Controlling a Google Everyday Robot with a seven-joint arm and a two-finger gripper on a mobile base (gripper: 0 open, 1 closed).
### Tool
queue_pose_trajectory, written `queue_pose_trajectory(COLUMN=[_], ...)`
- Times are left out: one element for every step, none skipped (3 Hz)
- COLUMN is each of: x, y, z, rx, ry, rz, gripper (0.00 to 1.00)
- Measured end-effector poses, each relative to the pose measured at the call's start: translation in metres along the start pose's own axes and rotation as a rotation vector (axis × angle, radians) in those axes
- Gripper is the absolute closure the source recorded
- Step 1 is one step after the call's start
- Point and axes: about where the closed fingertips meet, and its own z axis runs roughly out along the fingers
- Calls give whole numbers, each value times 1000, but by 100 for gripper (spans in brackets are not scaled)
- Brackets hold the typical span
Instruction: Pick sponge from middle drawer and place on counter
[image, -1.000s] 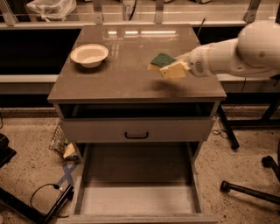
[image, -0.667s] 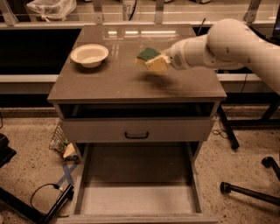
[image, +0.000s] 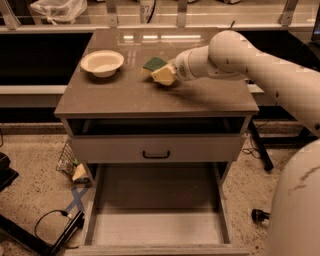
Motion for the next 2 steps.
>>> queue_pose_trajectory(x=[0, 0], y=[2, 4], z=[3, 5], rx=[-5, -9], ry=[1, 2], rz=[0, -1], gripper=[54, 32])
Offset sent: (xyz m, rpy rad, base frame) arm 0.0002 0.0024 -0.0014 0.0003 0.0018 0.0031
